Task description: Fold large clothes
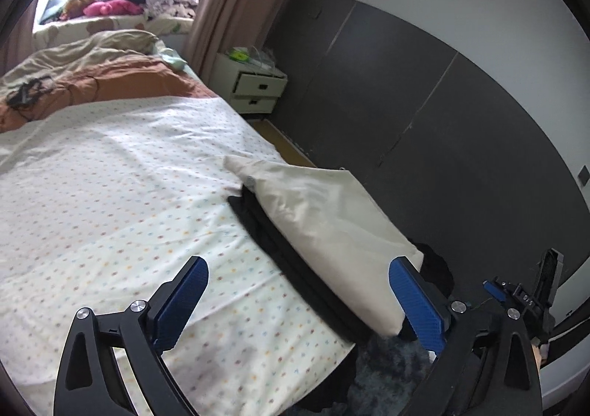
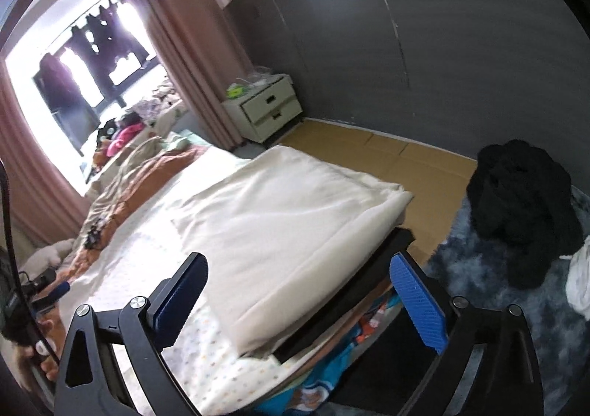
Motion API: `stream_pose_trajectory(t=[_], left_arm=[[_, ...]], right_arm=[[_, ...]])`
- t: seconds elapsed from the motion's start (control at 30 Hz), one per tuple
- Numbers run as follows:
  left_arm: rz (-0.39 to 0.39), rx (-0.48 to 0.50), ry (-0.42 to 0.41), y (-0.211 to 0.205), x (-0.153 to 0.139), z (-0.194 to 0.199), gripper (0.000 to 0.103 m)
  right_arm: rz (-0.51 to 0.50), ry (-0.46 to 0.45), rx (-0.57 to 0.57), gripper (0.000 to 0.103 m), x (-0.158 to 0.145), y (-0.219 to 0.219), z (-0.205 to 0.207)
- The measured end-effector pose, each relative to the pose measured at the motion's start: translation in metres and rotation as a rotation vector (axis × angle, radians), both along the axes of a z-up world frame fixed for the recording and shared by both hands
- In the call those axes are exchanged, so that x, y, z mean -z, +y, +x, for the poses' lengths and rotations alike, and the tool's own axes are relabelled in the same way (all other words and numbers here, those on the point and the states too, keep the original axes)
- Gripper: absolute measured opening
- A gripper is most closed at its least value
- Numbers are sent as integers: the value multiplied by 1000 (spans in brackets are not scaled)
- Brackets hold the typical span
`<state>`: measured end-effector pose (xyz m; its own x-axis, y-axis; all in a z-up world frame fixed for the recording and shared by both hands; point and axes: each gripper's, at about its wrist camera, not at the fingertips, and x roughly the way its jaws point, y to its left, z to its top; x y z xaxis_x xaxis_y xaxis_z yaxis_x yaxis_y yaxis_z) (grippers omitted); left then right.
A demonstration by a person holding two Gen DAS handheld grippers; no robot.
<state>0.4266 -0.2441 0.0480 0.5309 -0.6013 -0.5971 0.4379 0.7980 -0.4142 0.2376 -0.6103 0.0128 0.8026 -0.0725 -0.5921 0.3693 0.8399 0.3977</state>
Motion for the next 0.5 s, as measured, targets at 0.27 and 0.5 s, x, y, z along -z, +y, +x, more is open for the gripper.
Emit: stream_pose_trajectory(t=[0.27, 0.5], left_arm=[[20, -45, -69, 58, -21, -53, 100], [27, -107, -98, 99, -23, -87, 100]], right_arm=[[-29, -48, -24, 99, -15, 41, -34], [-45, -65, -49, 103, -15, 71, -61]])
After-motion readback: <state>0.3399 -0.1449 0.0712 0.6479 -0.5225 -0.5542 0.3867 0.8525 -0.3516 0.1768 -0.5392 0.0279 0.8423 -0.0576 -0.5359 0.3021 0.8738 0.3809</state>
